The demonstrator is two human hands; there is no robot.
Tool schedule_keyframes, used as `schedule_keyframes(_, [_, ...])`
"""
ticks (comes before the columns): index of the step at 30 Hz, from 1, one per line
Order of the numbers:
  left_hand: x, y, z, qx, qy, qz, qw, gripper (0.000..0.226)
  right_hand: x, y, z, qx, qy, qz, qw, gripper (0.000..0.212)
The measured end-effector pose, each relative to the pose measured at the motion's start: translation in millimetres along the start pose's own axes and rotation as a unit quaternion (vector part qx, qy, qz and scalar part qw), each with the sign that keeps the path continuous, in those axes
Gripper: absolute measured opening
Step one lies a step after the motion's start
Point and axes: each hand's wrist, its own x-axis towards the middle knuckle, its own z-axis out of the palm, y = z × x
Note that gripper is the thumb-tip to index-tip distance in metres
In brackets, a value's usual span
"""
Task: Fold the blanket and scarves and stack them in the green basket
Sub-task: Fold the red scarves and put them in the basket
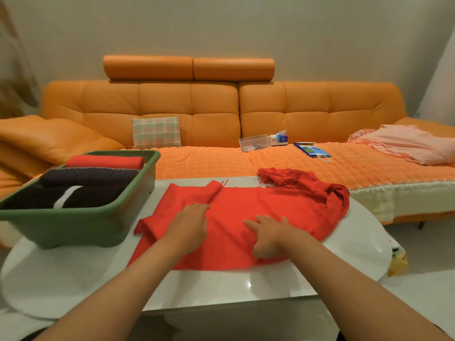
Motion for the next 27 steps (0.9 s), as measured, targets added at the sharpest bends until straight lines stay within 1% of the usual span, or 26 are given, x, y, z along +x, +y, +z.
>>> schedule_keyframes(2, [2.1, -34.4, -12.2, 0.038, -0.013, -0.059, 0.997, 0.037, 12.2, -21.6, -5.9, 0.046, 0.069, -0.045, 0.996, 0.078])
schedule_keyframes(4, [1.7, -66.8, -20.1, 0.075, -0.034, -0.086, 0.993, 0.028, 27.8, -45.0, -9.3, 0.079, 0.129, -0.086, 0.985, 0.067])
schedule_keyframes(5, [0.7, -78.8, -21.7, 0.082, -0.049, -0.094, 0.991, 0.025, 35.4, -56.2, -10.0, 0.083, 0.146, -0.103, 0.980, 0.063])
schedule_keyframes(8, [-1.2, -92.5, -17.8, 0.139, -0.097, -0.117, 0.979, 0.023, 57.1, -80.2, -7.0, 0.094, 0.153, -0.134, 0.975, 0.056])
schedule_keyframes(10, [0.4, -91.5, -16.7, 0.205, -0.117, -0.141, 0.961, 0.031, 71.0, -87.4, -4.4, 0.100, 0.142, -0.135, 0.976, 0.054])
schedule_keyframes(12, [2.5, -88.3, -20.7, 0.257, -0.112, -0.143, 0.949, 0.037, 82.5, -89.8, -3.1, 0.100, 0.133, -0.130, 0.978, 0.054])
schedule_keyframes(14, [6.1, -85.6, -29.0, 0.268, -0.084, -0.132, 0.951, 0.031, 90.7, -89.1, -2.6, 0.117, 0.140, -0.124, 0.975, 0.058])
schedule_keyframes(16, [9.4, -78.5, -37.8, 0.217, -0.038, -0.125, 0.967, 0.025, 94.0, -85.3, -6.4, 0.144, 0.164, -0.129, 0.967, 0.065])
schedule_keyframes(18, [11.4, -64.4, -45.4, 0.098, 0.026, -0.109, 0.989, 0.021, 91.9, -79.6, -13.8, 0.187, 0.204, -0.141, 0.951, 0.072])
schedule_keyframes(19, [10.8, -54.4, -49.0, 0.024, 0.036, -0.088, 0.995, 0.018, 88.5, -76.3, -19.0, 0.209, 0.227, -0.153, 0.939, 0.075])
schedule_keyframes(20, [9.6, -44.2, -49.9, -0.053, 0.017, -0.058, 0.997, 0.015, 86.0, -72.3, -23.3, 0.225, 0.245, -0.167, 0.928, 0.076])
schedule_keyframes(21, [6.1, -32.5, -50.0, -0.134, -0.029, -0.029, 0.990, 0.013, 83.0, -68.5, -26.9, 0.227, 0.255, -0.179, 0.923, 0.074])
schedule_keyframes(22, [1.7, -20.9, -48.9, -0.209, -0.089, -0.010, 0.974, 0.011, 79.7, -64.5, -29.7, 0.214, 0.254, -0.188, 0.924, 0.070])
schedule_keyframes(23, [-2.6, -11.7, -47.4, -0.275, -0.148, -0.005, 0.950, 0.010, 76.1, -60.8, -31.3, 0.188, 0.244, -0.188, 0.933, 0.064])
schedule_keyframes(24, [-5.0, -7.4, -44.3, -0.324, -0.188, -0.012, 0.927, 0.010, 72.2, -57.6, -31.8, 0.157, 0.225, -0.187, 0.943, 0.060])
schedule_keyframes(25, [-6.3, -6.0, -41.7, -0.352, -0.203, -0.026, 0.913, 0.011, 68.6, -54.7, -30.6, 0.132, 0.194, -0.178, 0.956, 0.058])
schedule_keyframes(26, [-6.5, -7.5, -39.4, -0.361, -0.194, -0.041, 0.911, 0.012, 66.8, -51.3, -27.7, 0.116, 0.159, -0.166, 0.966, 0.055])
schedule_keyframes(27, [-6.7, -11.5, -38.4, -0.339, -0.168, -0.051, 0.924, 0.015, 65.4, -48.3, -24.4, 0.102, 0.130, -0.152, 0.974, 0.053])
